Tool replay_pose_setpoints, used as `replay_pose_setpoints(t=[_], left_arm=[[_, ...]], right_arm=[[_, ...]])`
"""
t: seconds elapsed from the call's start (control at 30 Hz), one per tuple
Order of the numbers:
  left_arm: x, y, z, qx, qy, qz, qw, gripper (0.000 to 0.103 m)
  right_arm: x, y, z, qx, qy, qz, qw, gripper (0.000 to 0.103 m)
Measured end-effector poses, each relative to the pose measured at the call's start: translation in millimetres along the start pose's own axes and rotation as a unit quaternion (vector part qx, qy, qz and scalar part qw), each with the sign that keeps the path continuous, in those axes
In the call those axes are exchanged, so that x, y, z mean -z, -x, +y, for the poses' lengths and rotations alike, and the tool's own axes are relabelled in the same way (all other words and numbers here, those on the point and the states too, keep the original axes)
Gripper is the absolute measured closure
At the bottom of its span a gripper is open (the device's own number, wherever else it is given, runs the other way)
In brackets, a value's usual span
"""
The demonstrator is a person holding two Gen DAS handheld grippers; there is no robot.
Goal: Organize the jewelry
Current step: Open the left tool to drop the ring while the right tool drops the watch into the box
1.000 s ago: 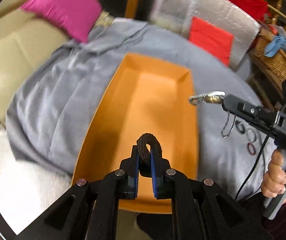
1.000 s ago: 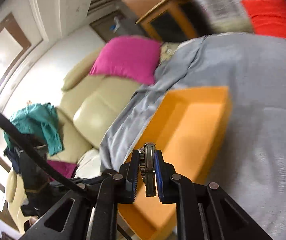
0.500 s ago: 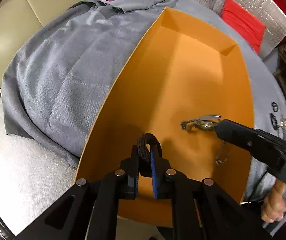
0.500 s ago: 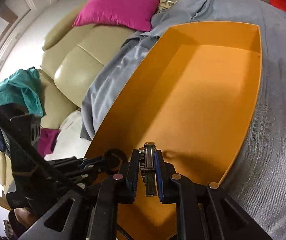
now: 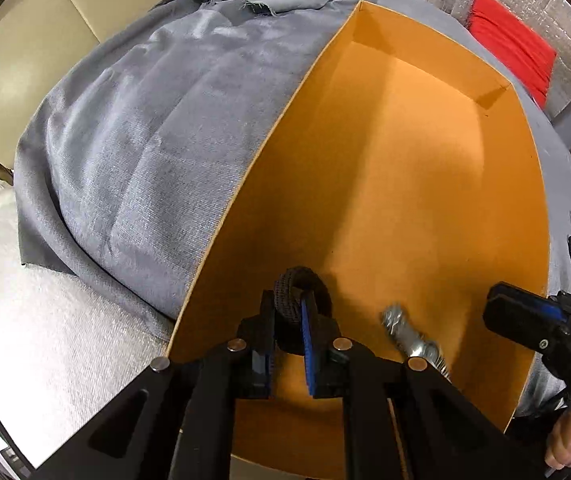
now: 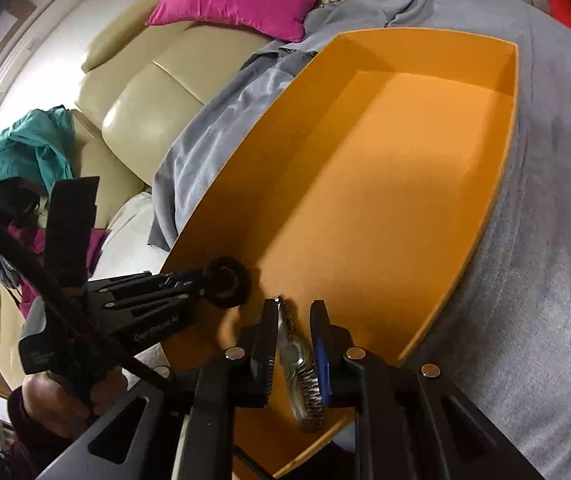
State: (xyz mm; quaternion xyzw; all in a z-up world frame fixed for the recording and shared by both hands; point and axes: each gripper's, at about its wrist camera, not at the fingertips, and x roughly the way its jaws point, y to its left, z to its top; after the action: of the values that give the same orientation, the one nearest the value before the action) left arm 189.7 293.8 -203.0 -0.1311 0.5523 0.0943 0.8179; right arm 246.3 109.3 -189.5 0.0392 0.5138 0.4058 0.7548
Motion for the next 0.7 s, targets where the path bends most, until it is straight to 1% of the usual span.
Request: replay_pose_setpoints(t=[0.1,0.17,0.23,0.27,0.3,0.33,0.4,0.5,0.63,0.7], left_arm=[[-0.1,7.7,-3.5,0.004,-0.004,-0.005,1.0,0.09],[0.3,16.9,-10.0,0.0,-0.014,-0.015,0.9998,0.081],[-0.1,27.6,-18.4,-0.005,-0.026,-0.031,0.9992,0.063],[-0.5,33.4,-23.4,-0.009,-0.033,-0.041,0.9986,0.058],[-0.8,38.1,-28.0,-0.015,-0.038,-0.049,0.998,0.051],[-0.3,41.2,-32.4,-0.02,-0.042,-0.055,0.9974,0.049],[-0.4,46.8,-41.8,-0.027,-0.052,-0.063,0.9963,0.048],[-0.9,59.4,-65.6,-0.032,-0.07,-0.075,0.9942,0.047],[2.0,74.9,-94.9,-0.037,-0.097,-0.101,0.9895,0.04],[5.4,84.4,-116.1,-0.036,-0.118,-0.117,0.9855,0.038]], right_arm=[[1.0,14.8,-5.2,-0.004,-0.005,-0.018,1.0,0.083],[0.2,26.1,-8.7,-0.009,-0.01,-0.035,0.999,0.083],[-0.3,36.6,-12.5,-0.011,-0.016,-0.051,0.999,0.083],[-0.4,45.0,-17.1,-0.012,-0.023,-0.061,0.998,0.083],[-0.7,50.8,-20.3,-0.013,-0.029,-0.068,0.997,0.083],[-0.6,55.5,-22.5,-0.013,-0.033,-0.073,0.997,0.083],[0.7,68.1,-31.6,-0.011,-0.045,-0.085,0.995,0.083],[4.8,87.0,-46.1,-0.01,-0.063,-0.101,0.993,0.083],[12.9,112.3,-66.6,-0.001,-0.088,-0.118,0.989,0.083],[17.3,123.9,-75.5,0.001,-0.103,-0.125,0.987,0.074]])
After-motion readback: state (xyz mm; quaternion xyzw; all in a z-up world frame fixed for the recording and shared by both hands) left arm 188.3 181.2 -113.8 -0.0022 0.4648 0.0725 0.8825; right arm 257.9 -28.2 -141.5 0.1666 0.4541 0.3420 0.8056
